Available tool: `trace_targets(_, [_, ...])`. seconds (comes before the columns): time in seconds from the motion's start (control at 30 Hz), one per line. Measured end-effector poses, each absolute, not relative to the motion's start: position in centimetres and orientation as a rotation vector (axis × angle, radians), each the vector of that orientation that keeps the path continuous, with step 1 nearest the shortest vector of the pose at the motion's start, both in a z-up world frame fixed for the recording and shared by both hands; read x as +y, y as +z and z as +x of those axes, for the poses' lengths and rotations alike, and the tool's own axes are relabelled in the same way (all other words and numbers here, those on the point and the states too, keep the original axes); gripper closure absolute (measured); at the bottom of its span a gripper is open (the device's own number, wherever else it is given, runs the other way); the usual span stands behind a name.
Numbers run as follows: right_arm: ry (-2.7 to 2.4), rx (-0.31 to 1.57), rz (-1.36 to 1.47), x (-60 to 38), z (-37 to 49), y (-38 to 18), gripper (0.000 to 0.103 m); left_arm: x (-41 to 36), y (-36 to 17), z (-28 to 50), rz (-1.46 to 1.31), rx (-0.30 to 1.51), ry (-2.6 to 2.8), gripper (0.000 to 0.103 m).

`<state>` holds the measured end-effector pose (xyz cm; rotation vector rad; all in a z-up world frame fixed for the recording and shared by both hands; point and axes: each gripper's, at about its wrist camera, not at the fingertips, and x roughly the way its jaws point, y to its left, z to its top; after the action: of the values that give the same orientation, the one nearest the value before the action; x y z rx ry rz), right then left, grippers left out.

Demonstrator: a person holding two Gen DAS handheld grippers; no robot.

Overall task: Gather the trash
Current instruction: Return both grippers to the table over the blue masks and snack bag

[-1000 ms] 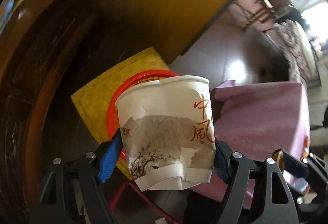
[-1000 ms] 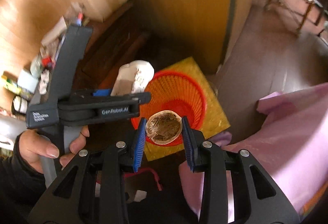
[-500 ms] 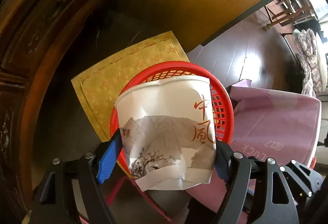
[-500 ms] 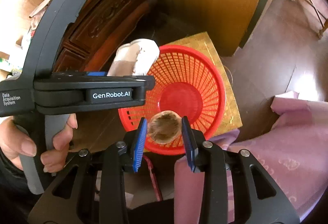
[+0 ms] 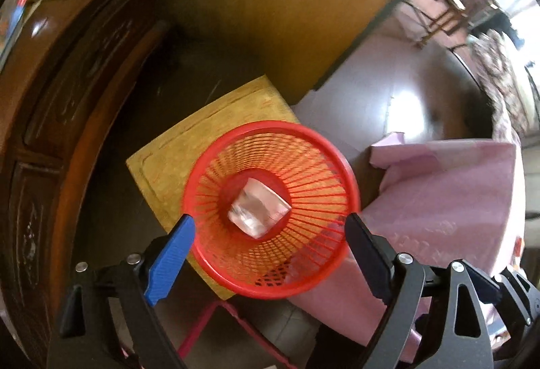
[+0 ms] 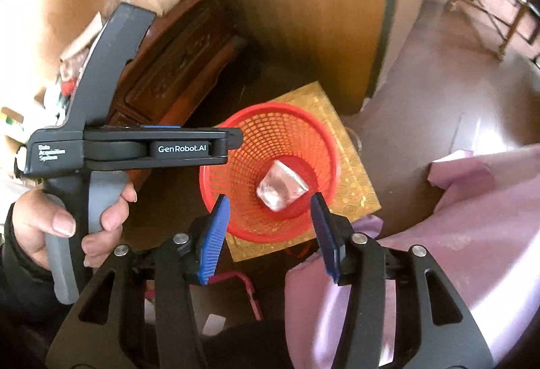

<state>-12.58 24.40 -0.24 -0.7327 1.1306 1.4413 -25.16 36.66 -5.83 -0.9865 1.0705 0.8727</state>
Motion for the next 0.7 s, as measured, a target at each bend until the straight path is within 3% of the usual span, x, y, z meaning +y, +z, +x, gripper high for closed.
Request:
trace_targets(0.33, [1.264,1.056,-0.448,11.6,-7.5,4.0,0.049,28.7,1.0,-19.2,-0.750,1.013,0.678,0.011])
trace_targets(0.7, [1.014,0.978,-0.255,-1.6,-2.4,5.0,0.041,18.5,4.3,-11.5,-0.539,1.016,0.464,0.010])
